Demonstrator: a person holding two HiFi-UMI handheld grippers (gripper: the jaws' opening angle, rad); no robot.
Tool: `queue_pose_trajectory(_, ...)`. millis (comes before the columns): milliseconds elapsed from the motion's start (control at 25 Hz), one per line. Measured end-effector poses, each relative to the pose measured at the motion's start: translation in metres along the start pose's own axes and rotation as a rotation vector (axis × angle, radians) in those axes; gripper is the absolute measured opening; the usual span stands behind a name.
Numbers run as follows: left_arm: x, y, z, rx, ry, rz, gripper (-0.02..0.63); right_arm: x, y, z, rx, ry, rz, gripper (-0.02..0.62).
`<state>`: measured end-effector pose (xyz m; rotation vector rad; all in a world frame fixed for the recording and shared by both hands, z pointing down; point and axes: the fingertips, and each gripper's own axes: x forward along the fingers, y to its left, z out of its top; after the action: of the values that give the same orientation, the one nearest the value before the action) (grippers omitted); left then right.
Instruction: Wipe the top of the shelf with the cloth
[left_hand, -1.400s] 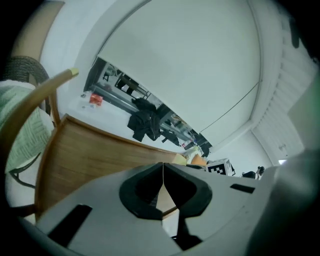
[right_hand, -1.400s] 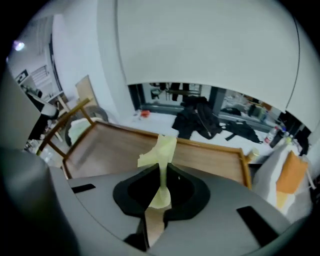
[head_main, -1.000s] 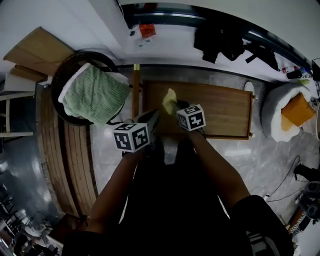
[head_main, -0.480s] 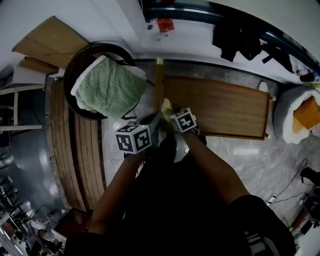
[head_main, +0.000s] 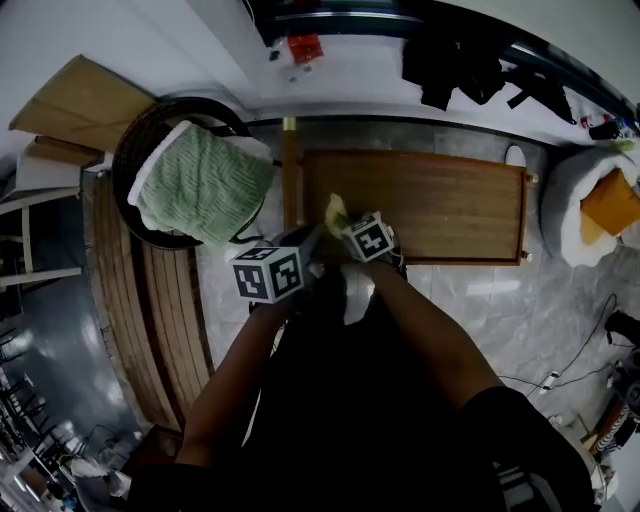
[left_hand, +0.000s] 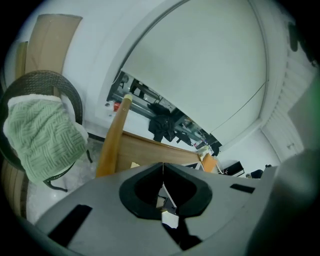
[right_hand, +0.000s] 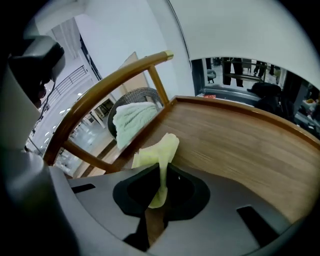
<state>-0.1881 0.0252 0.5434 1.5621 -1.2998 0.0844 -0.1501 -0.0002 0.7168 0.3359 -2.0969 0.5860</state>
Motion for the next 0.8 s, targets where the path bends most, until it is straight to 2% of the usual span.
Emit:
queue_pose_trajectory(240,0.048,-0.042,-0.009,0.012,0.041,-0.033,0.012,-0.044,-0.062,-0.044,0.058,0.028,-0.051,0.046)
queue_pose_trajectory(520,0.112,-0.093,-0.032,0.026,0.103,-0.065,0.012,-0.101,-0.137,-0.084,0.124,-0.002,-0.120,0.046)
queue_pose_trajectory(800,0.173,-0.135,-0.057,0.078,0.169,-0.078,0.012,-0.147,-0.195,-0.128,0.189,0.004,-0.175,0.046)
